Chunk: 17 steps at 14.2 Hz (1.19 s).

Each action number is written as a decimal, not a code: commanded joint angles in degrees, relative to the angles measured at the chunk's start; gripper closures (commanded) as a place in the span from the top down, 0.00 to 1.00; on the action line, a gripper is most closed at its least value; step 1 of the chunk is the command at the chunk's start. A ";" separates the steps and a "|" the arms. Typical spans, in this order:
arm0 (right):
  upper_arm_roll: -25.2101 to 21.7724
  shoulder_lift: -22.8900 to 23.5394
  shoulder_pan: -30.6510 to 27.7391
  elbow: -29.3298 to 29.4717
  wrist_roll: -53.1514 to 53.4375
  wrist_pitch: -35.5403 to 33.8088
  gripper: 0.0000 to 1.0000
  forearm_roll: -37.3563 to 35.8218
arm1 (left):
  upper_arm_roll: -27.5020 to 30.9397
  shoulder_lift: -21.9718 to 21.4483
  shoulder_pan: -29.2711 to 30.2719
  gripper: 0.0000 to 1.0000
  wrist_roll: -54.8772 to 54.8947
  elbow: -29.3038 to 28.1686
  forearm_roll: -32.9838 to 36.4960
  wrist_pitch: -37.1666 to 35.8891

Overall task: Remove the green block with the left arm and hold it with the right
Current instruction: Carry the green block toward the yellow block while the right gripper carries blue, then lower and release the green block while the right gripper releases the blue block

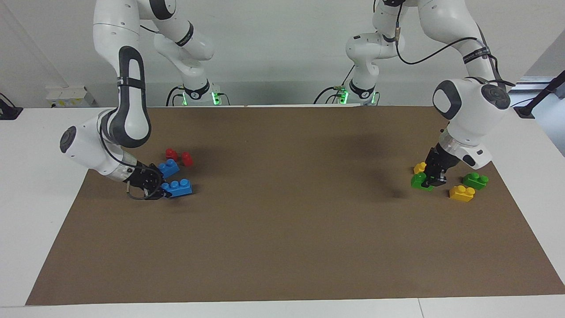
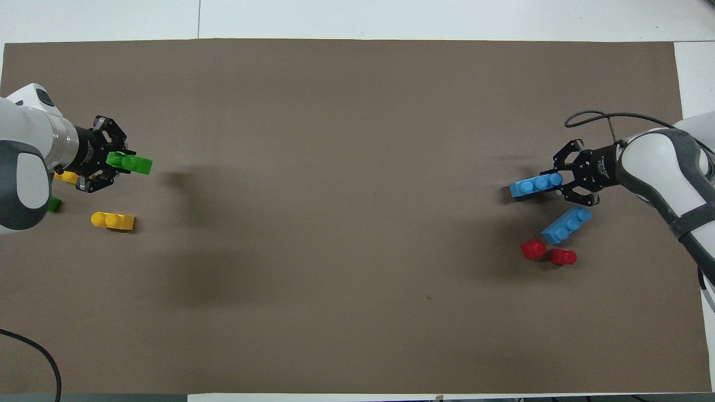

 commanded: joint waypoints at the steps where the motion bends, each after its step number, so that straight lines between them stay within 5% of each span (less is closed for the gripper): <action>1: 0.24 -1.42 -0.08 -1.95 0.75 1.37 0.00 0.67 | -0.47 4.73 1.21 0.00 1.13 2.73 1.21 1.84; 3: 0.24 -1.51 0.00 -2.56 0.75 1.72 0.00 0.67 | -0.47 7.89 1.21 0.00 1.13 4.76 1.48 2.19; 5: 0.24 -1.60 1.84 -3.44 1.10 3.47 0.57 0.67 | -0.47 9.31 1.21 0.00 1.13 4.76 1.48 3.59; 7: 0.24 -1.60 2.03 -3.35 1.19 3.83 0.83 0.67 | -0.47 11.06 1.30 0.00 1.04 5.46 1.57 4.65; 12: 0.15 -1.86 2.11 1.02 1.28 1.91 0.98 -0.38 | -0.47 11.77 1.21 0.00 1.48 5.11 1.48 7.20; 13: 0.15 -2.30 2.64 2.78 1.19 -0.02 0.99 -0.91 | -0.47 11.77 1.12 0.08 2.61 5.11 1.48 7.37; 14: 0.15 -3.00 3.16 4.54 0.93 -1.51 1.00 -3.09 | -0.47 11.77 0.95 0.86 3.67 5.11 1.48 7.38; 15: 0.24 -4.14 3.52 6.04 0.41 -3.18 1.00 -6.33 | -0.47 11.77 0.95 1.00 4.38 5.20 1.48 7.46; 17: 0.33 -6.34 4.57 9.72 -4.40 -8.62 1.00 -11.01 | -0.47 11.77 0.95 1.00 7.01 5.38 1.48 7.29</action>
